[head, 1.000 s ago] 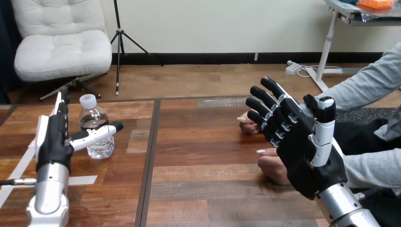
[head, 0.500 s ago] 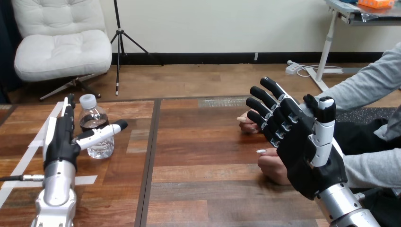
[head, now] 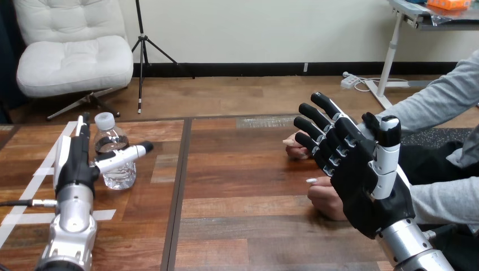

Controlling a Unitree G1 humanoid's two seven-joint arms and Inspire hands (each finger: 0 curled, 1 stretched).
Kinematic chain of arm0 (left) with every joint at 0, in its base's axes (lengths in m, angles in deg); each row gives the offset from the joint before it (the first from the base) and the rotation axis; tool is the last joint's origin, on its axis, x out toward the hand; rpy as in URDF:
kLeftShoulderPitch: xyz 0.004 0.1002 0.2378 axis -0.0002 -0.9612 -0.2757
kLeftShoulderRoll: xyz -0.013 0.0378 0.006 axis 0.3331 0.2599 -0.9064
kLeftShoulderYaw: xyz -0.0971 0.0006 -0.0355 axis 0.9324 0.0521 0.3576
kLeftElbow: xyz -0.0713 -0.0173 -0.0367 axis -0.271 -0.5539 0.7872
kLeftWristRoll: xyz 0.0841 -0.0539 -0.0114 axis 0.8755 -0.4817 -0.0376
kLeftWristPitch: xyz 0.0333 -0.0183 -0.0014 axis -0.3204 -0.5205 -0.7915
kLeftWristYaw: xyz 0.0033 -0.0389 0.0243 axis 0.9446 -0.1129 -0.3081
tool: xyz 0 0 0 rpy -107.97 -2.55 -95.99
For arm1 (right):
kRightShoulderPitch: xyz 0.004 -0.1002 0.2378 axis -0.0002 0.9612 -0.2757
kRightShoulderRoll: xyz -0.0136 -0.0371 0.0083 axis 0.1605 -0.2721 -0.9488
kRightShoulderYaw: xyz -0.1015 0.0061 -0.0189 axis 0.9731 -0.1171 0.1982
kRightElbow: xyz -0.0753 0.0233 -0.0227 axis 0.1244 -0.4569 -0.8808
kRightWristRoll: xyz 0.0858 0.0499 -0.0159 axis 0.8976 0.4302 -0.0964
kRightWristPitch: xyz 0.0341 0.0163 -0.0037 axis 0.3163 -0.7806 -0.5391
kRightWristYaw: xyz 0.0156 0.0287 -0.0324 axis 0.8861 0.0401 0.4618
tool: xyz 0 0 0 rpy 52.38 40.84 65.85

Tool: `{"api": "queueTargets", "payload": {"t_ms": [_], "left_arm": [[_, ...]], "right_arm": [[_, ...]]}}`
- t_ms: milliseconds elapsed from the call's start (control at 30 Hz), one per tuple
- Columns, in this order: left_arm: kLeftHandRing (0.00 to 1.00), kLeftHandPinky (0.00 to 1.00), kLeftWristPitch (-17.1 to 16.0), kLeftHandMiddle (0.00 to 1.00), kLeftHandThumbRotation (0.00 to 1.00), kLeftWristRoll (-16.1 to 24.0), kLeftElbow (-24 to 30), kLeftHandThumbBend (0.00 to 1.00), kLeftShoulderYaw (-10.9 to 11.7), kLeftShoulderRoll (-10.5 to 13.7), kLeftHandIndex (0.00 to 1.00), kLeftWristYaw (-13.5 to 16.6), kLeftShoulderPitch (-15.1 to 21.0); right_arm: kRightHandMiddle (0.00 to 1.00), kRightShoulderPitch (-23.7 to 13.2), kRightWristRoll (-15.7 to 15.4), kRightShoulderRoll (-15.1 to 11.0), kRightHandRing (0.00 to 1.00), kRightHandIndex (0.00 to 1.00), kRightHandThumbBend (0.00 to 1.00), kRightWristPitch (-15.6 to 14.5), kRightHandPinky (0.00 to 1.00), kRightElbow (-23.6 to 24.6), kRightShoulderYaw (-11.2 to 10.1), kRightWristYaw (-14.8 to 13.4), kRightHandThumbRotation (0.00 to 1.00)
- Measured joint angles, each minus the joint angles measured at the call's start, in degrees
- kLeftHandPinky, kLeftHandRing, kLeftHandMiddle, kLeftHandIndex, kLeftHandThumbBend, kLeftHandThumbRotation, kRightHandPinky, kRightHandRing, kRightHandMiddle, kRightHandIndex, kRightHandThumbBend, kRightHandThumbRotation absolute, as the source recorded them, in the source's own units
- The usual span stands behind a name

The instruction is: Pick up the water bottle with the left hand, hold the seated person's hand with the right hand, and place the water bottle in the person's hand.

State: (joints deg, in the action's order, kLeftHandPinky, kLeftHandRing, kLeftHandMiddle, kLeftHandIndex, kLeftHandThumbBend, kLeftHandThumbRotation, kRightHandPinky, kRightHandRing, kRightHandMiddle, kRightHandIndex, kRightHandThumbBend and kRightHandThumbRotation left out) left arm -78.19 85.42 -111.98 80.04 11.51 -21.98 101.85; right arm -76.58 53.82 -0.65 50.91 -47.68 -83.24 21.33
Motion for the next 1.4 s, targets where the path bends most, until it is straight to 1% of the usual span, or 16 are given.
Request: {"api": "queueTargets", "payload": {"t_ms": [133,300,533,833,1067,1267,1400], "left_arm": [[0.97,0.91,0.7,0.99,0.28,0.1,-1.8,1.0,-0.7,0.4,1.0,1.7,1.5],[0.99,0.92,0.8,1.0,0.24,0.1,-3.6,1.0,-0.9,0.6,1.0,3.7,3.3],[1.0,0.94,0.8,1.0,0.23,0.2,-5.2,1.0,-1.3,0.8,1.0,5.7,5.1],[1.0,0.94,2.3,1.0,0.24,2.0,-7.5,1.0,-3.1,0.8,1.0,10.3,7.4],[1.0,0.99,3.6,1.0,0.24,3.0,-8.7,1.0,-4.4,0.8,1.0,13.5,8.7],[1.0,1.0,4.6,1.0,0.25,4.1,-9.1,1.0,-5.6,0.8,1.0,15.6,9.4],[1.0,1.0,5.2,1.0,0.25,4.2,-9.2,1.0,-5.9,0.8,1.0,16.1,9.7]], "right_arm": [[0.93,0.0,0.0,0.0,0.93,0.95,0.97,0.0,0.95,0.0,0.0,0.0,1.0],[0.93,0.0,0.0,0.0,0.93,0.95,0.97,0.0,0.95,0.0,0.0,0.0,1.0],[0.93,0.0,0.0,0.0,0.93,0.95,0.98,0.0,0.94,0.0,0.0,0.0,1.0],[0.93,0.0,0.1,0.0,0.93,0.95,0.98,0.0,0.94,0.0,0.0,0.0,1.0],[0.93,0.0,0.3,0.0,0.93,0.96,0.98,0.0,0.94,0.0,-0.1,0.0,1.0],[0.93,0.0,0.3,0.0,0.93,0.96,0.98,0.0,0.94,0.0,-0.1,0.0,1.0],[0.93,0.1,0.3,0.0,0.93,0.96,0.98,0.0,0.94,0.0,-0.1,0.1,1.0]]}}
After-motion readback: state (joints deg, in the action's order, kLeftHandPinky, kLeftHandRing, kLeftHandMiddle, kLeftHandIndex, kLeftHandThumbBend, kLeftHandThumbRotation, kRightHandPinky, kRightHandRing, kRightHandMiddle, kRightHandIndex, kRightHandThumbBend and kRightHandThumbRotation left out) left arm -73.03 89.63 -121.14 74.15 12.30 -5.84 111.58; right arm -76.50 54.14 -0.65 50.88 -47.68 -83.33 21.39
